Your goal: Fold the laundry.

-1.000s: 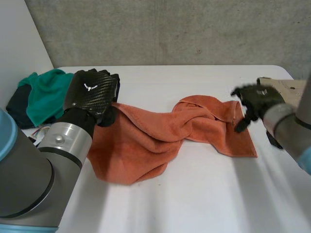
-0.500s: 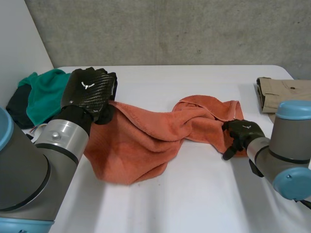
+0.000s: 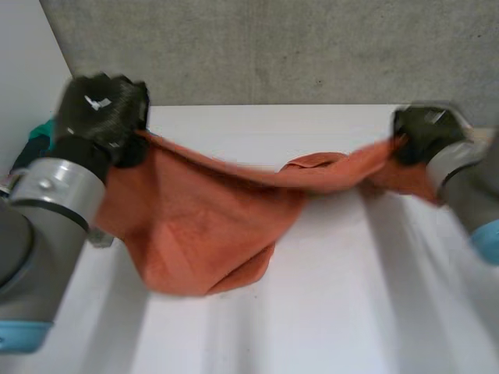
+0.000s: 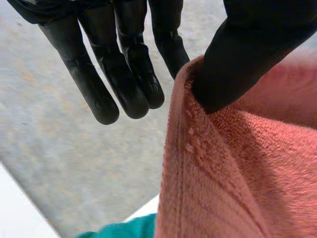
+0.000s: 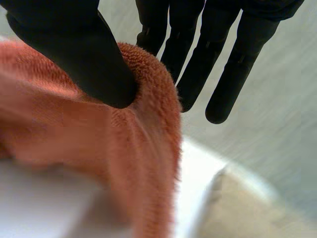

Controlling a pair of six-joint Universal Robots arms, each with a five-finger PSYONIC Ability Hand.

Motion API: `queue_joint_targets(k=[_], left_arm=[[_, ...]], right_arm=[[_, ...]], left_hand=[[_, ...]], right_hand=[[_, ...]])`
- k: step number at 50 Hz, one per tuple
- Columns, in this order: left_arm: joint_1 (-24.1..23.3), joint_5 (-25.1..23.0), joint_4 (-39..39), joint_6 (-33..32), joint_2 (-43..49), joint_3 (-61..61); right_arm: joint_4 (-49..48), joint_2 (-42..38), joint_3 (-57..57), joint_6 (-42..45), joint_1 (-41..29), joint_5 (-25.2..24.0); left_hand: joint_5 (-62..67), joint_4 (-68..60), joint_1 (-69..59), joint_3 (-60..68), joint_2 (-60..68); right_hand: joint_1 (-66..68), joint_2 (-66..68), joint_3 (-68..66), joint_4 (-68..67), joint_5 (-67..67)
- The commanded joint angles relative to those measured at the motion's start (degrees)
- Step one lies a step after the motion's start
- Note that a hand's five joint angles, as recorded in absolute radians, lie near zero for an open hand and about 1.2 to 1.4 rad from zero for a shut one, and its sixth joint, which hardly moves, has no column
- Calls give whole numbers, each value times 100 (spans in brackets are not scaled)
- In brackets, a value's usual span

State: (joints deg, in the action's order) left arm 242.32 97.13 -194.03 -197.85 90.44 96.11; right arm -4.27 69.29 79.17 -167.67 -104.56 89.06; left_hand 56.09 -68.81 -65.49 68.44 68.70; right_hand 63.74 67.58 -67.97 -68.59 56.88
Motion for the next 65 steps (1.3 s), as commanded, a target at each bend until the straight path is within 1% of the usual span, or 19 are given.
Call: queue_joint_targets(k=[1, 2, 6, 11, 17, 20, 24, 25, 28, 29, 30, 31, 33, 35, 40, 49, 56, 61, 65], left_arm=[[500, -695, 576, -508, -404, -365], [536, -965, 786, -639, -422, -461], [685, -1354, 1130, -772, -370, -681], [764, -1504, 1368, -869, 192, -945], [773, -1487, 1359, -1255, 1738, -1726], [782, -1469, 1316, -1580, 2538, -2543], [773, -1478, 1070, -1897, 3374, -3843], [782, -1461, 930, -1924, 3514, -4185], [808, -1408, 271, -1915, 3788, -5162], [808, -1373, 52, -1906, 3806, -5356], [817, -1312, -159, -1898, 3806, -5532], [791, -1172, -614, -1889, 3797, -5751], [747, -1013, -1003, -1889, 3788, -5867], [729, -837, -1461, -1880, 3701, -5885], [659, -740, -1454, -1871, 3314, -5456], [668, -775, -1330, -1871, 2488, -2875], [641, -801, -1356, -1906, 2505, -1168], [659, -889, -1435, -1906, 2707, -507], [650, -942, -1383, -1941, 2909, -173]], right_arm=[[1180, 1612, -480, 2217, 691, -205], [1331, 1692, -560, 2395, 692, -187], [2069, 1877, -894, 2845, 701, -108], [2773, 1755, -983, 2985, 710, -179], [2818, 499, -1193, 3311, 419, -91], [2563, -213, -1719, 3241, 402, 146], [1695, -934, -2633, 3109, 297, 577], [1083, -1118, -3044, 3022, 270, 708], [123, -1207, -3442, 2916, 244, 797], [-655, -1216, -3626, 2837, 218, 815], [-976, -1208, -3654, 2819, 200, 806], [-1319, -1190, -3672, 2810, 191, 806], [-2099, -1111, -3716, 2792, 121, 806], [-2393, -1058, -3707, 2792, 59, 780], [-2369, -935, -3541, 2766, -143, 613], [-2061, -627, -2030, 2748, -90, 358], [-1806, -680, -641, 2722, 138, 147], [-1517, -934, 106, 2731, 296, -213], [-998, -944, 388, 2810, 305, -240]], left_hand=[[1391, -1119, -1451, 1156, 1130], [1391, -1119, -1451, 1156, 1130], [1391, -1119, -1451, 1156, 1130], [1391, -1119, -1451, 1156, 1130], [1391, -1119, -1451, 1156, 1130], [1391, -1119, -1451, 1156, 1130], [1391, -1119, -1451, 1156, 1130], [1391, -1119, -1451, 1156, 1130], [1391, -1119, -1451, 1156, 1130], [1391, -1119, -1451, 1156, 1130], [1391, -1119, -1451, 1156, 1130], [1391, -1119, -1451, 1156, 1130], [1391, -1119, -1451, 1156, 1130], [1391, -1119, -1451, 1156, 1130], [1391, -1119, -1451, 1156, 1130], [1391, -1119, -1451, 1156, 1130], [1391, -1119, -1451, 1156, 1130], [1391, -1119, -1451, 1156, 1130], [1391, -1119, -1451, 1156, 1130]], right_hand=[[1626, 1242, -1203, -1141, 1312], [1626, 1242, -1203, -1141, 1312], [1626, 1242, -1203, -1141, 1312], [1626, 1242, -1203, -1141, 1312], [1626, 1242, -1203, -1141, 1312], [1626, 1242, -1203, -1141, 1312], [1626, 1242, -1203, -1141, 1312], [1626, 1242, -1203, -1141, 1312], [1626, 1242, -1203, -1141, 1312], [1626, 1242, -1203, -1141, 1312], [1626, 1242, -1203, -1141, 1312], [1626, 1242, -1203, -1141, 1312], [1626, 1242, -1203, -1141, 1312], [1626, 1242, -1203, -1141, 1312], [1626, 1242, -1203, -1141, 1312], [1626, 1242, -1203, -1141, 1312], [1626, 1242, -1203, -1141, 1312], [1626, 1242, -1203, -1141, 1312], [1626, 1242, -1203, -1141, 1312]])
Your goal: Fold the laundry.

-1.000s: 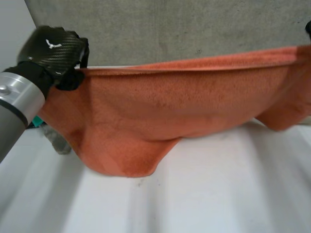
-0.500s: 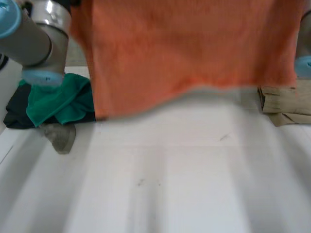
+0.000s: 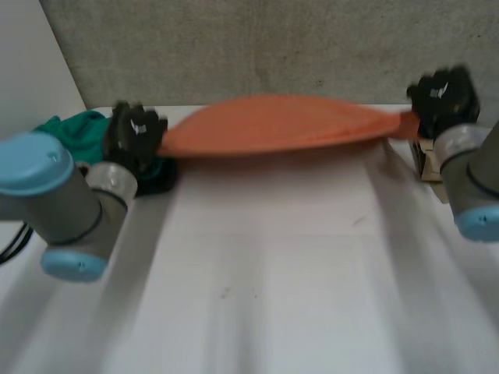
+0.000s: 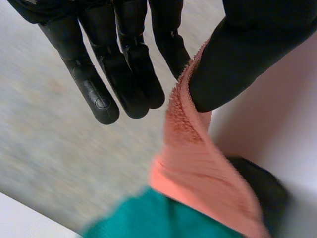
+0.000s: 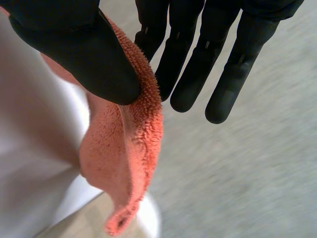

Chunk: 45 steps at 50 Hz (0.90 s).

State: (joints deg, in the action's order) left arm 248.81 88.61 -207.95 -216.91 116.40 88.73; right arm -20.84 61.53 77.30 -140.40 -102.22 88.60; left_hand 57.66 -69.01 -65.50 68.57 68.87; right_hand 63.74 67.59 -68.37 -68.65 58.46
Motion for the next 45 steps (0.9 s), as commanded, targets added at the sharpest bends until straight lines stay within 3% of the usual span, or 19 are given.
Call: queue_joint_targets(k=[1, 6, 11, 16, 19, 24, 29, 34, 45], left_arm=[[1, -98, 53, -62, 270, 741], [-8, -89, 509, -404, -370, 1462], [-17, -46, 1642, -1071, -1390, 2236], [-96, -45, 3756, -1582, -2312, 2842], [-140, -107, 4219, -1626, -2437, 2870], [-167, -72, 3808, -1688, -2114, 2502], [-166, -28, 3227, -1679, -1445, 1719], [-175, -37, 2647, -1688, -786, 929], [-114, 69, 1820, -1855, 708, -1057]], right_arm=[[843, -159, 628, 100, 53, -194], [2344, 77, 918, 530, 79, -194], [3996, 1323, 1777, 1539, 394, -80], [4474, 2309, 2535, 2604, 676, 0], [4474, 2592, 2712, 2974, 843, -62], [4387, 2408, 2712, 2896, 835, -62], [3860, 1547, 2282, 2554, 826, -1], [3158, 915, 1703, 2009, 765, 70], [2006, -88, 52, 1771, 440, 333]], left_hand=[[1234, -1099, -1450, 1143, 1113], [1234, -1099, -1450, 1143, 1113], [1234, -1099, -1450, 1143, 1113], [1234, -1099, -1450, 1143, 1113], [1234, -1099, -1450, 1143, 1113], [1234, -1099, -1450, 1143, 1113], [1234, -1099, -1450, 1143, 1113], [1234, -1099, -1450, 1143, 1113], [1234, -1099, -1450, 1143, 1113]], right_hand=[[1626, 1241, -1163, -1135, 1154], [1626, 1241, -1163, -1135, 1154], [1626, 1241, -1163, -1135, 1154], [1626, 1241, -1163, -1135, 1154], [1626, 1241, -1163, -1135, 1154], [1626, 1241, -1163, -1135, 1154], [1626, 1241, -1163, -1135, 1154], [1626, 1241, -1163, -1135, 1154], [1626, 1241, -1163, -1135, 1154]])
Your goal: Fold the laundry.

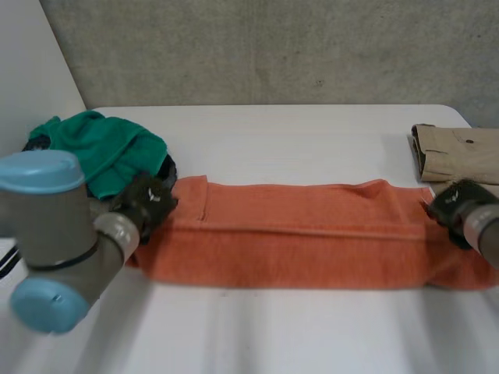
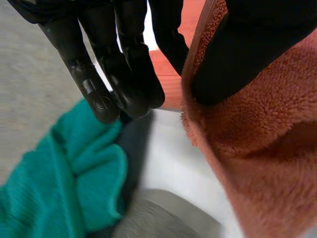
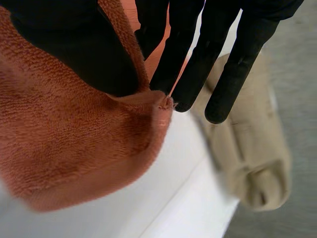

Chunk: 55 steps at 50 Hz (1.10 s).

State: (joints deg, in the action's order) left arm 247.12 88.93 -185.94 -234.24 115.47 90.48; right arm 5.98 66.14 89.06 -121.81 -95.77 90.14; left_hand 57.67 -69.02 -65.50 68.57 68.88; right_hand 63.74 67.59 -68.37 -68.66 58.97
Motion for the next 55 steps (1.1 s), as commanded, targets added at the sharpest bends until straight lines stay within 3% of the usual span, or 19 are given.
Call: queue_joint_targets(k=[1, 5, 9, 13, 19, 24, 34, 39, 44, 49, 55], left_arm=[[38, 28, -442, -139, 871, -1470], [73, -42, -1127, -298, 1266, -2989], [100, 27, -2495, -237, 1478, -4885], [178, 28, -3227, 61, 1487, -5636], [372, 28, -2966, 476, 1443, -5533], [399, 37, -2807, 581, 1425, -4945], [372, -209, -2825, 1442, 1083, -2959], [328, -481, -2825, 1522, 986, -1852], [319, -649, -2807, 1425, 626, -578], [319, -675, -2562, 1013, -427, 1013], [302, -596, -1281, 116, -1921, 2270]], right_arm=[[-773, -601, -1337, -106, -266, 188], [-1563, -760, -2725, -333, -539, 250], [-2644, -716, -3956, -992, -583, 583], [-3401, -628, -4476, -1240, -600, 672], [-3385, -681, -4521, -1266, -644, 663], [-3165, -707, -4083, -1345, -671, 593], [-2831, -743, -3212, -1486, -671, 382], [-2112, -751, -2493, -1494, -636, 154], [-1320, -681, -1683, -1389, -583, 153], [-336, -445, -892, -1249, -399, 101], [763, 969, 443, -178, 111, 83]], left_hand=[[1233, -1098, -1450, 1143, 1112], [1233, -1098, -1450, 1143, 1112], [1233, -1098, -1450, 1143, 1112], [1233, -1098, -1450, 1143, 1112], [1233, -1098, -1450, 1143, 1112], [1233, -1098, -1450, 1143, 1112], [1233, -1098, -1450, 1143, 1112], [1233, -1098, -1450, 1143, 1112], [1233, -1098, -1450, 1143, 1112], [1233, -1098, -1450, 1143, 1112], [1233, -1098, -1450, 1143, 1112]], right_hand=[[1626, 1241, -1163, -1134, 1103], [1626, 1241, -1163, -1134, 1103], [1626, 1241, -1163, -1134, 1103], [1626, 1241, -1163, -1134, 1103], [1626, 1241, -1163, -1134, 1103], [1626, 1241, -1163, -1134, 1103], [1626, 1241, -1163, -1134, 1103], [1626, 1241, -1163, -1134, 1103], [1626, 1241, -1163, -1134, 1103], [1626, 1241, -1163, -1134, 1103], [1626, 1241, -1163, -1134, 1103]])
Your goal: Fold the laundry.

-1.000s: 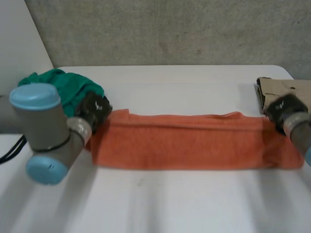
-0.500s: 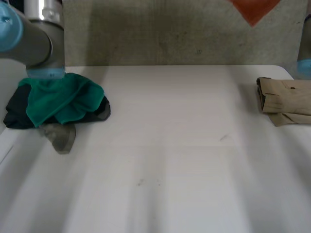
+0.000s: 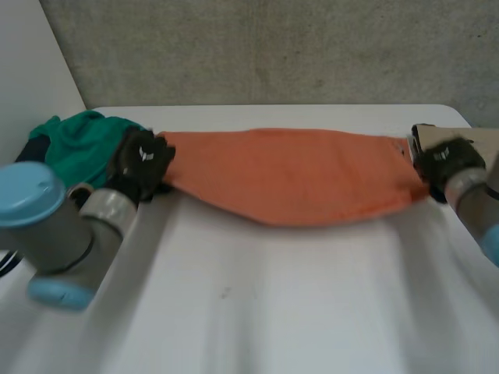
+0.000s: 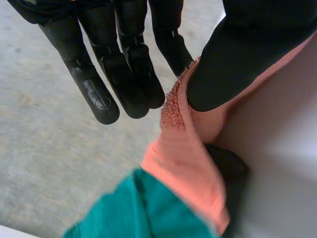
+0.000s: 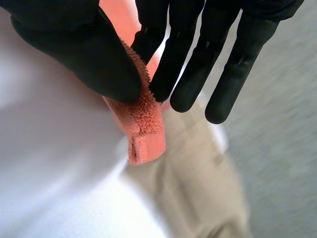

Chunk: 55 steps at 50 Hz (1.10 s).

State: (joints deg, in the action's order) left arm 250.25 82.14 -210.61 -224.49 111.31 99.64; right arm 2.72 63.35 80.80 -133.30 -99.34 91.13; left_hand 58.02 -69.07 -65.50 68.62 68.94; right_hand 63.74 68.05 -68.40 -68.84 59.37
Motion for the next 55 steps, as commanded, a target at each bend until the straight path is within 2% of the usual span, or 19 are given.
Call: queue_joint_targets(k=[1, 4, 5, 9, 12, 19, 24, 29, 33, 36, 43, 47, 48, 52, 55], left_arm=[[-11, 91, 1850, -999, -1890, 1583], [6, 100, 2987, -1123, -2367, 1848], [15, 117, 3748, -1141, -2594, 1979], [6, 48, 5158, -1106, -2947, 2147], [-29, 47, 5215, -1097, -2966, 2147], [-73, 56, 4451, -1115, -2677, 1761], [-82, 135, 3442, -1185, -1817, 1121], [-73, 135, 2860, -1185, -885, 391], [-73, 144, 2543, -1203, -50, -408], [-20, 153, 2411, -1220, 584, -1217], [6, 170, 2008, -1290, 1375, -3993], [6, 135, 1112, -1132, 1490, -5330], [24, 135, 649, -1019, 1499, -5671], [155, 162, -346, -440, 1464, -6122], [270, 188, -481, -35, 1438, -6193]], right_arm=[[1195, 1416, 1410, 1155, 530, -16], [1494, 2031, 1929, 1797, 758, 1], [1556, 2154, 2026, 1912, 820, 10], [1767, 2551, 2369, 2238, 1005, -8], [1820, 2595, 2475, 2238, 1022, -60], [1689, 2569, 2476, 2203, 1014, -174], [1110, 2113, 2274, 1931, 970, -368], [467, 1585, 1861, 1536, 952, -394], [-16, 970, 1290, 1246, 830, -386], [-306, 416, 605, 1114, 478, -289], [-1088, -68, -1609, 473, 73, 493], [-2219, 37, -2602, -343, 38, 546], [-2432, 81, -2692, -441, 47, 572], [-3004, 248, -2930, -592, 12, 616], [-3023, 240, -3035, -592, -41, 625]], left_hand=[[1198, -1093, -1450, 1138, 1106], [1198, -1093, -1450, 1138, 1106], [1198, -1093, -1450, 1138, 1106], [1198, -1093, -1450, 1138, 1106], [1198, -1093, -1450, 1138, 1106], [1198, -1093, -1450, 1138, 1106], [1198, -1093, -1450, 1138, 1106], [1198, -1093, -1450, 1138, 1106], [1198, -1093, -1450, 1138, 1106], [1198, -1093, -1450, 1138, 1106], [1198, -1093, -1450, 1138, 1106], [1198, -1093, -1450, 1138, 1106], [1198, -1093, -1450, 1138, 1106], [1198, -1093, -1450, 1138, 1106], [1198, -1093, -1450, 1138, 1106]], right_hand=[[1626, 1195, -1160, -1116, 1063], [1626, 1195, -1160, -1116, 1063], [1626, 1195, -1160, -1116, 1063], [1626, 1195, -1160, -1116, 1063], [1626, 1195, -1160, -1116, 1063], [1626, 1195, -1160, -1116, 1063], [1626, 1195, -1160, -1116, 1063], [1626, 1195, -1160, -1116, 1063], [1626, 1195, -1160, -1116, 1063], [1626, 1195, -1160, -1116, 1063], [1626, 1195, -1160, -1116, 1063], [1626, 1195, -1160, -1116, 1063], [1626, 1195, -1160, -1116, 1063], [1626, 1195, -1160, -1116, 1063], [1626, 1195, -1160, -1116, 1063]])
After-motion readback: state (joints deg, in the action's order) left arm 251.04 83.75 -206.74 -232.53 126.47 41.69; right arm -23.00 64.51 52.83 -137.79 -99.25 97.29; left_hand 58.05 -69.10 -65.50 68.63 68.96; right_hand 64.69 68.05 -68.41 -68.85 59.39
